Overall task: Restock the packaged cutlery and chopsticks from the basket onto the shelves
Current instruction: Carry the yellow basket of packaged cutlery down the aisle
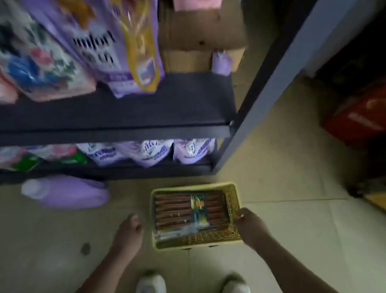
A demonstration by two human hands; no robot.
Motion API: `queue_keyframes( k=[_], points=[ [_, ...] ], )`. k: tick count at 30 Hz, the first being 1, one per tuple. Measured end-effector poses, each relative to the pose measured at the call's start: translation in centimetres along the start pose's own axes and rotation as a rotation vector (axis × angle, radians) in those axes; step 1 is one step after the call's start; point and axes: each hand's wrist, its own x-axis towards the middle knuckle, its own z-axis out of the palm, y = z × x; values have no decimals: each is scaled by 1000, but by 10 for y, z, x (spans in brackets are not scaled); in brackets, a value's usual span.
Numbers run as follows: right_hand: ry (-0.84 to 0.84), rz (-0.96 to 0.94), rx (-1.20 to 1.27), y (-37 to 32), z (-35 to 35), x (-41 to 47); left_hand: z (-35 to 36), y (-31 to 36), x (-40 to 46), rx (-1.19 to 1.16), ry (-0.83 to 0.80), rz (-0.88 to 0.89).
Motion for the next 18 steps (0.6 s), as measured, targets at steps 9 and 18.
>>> queue_keyframes(
  k=[9, 18],
  points=[
    [235, 82, 101, 51, 71, 114, 74, -38, 87, -453, -90, 25],
    [209, 84, -7, 42, 38, 80, 61, -31, 53, -341, 67, 54]
  ],
)
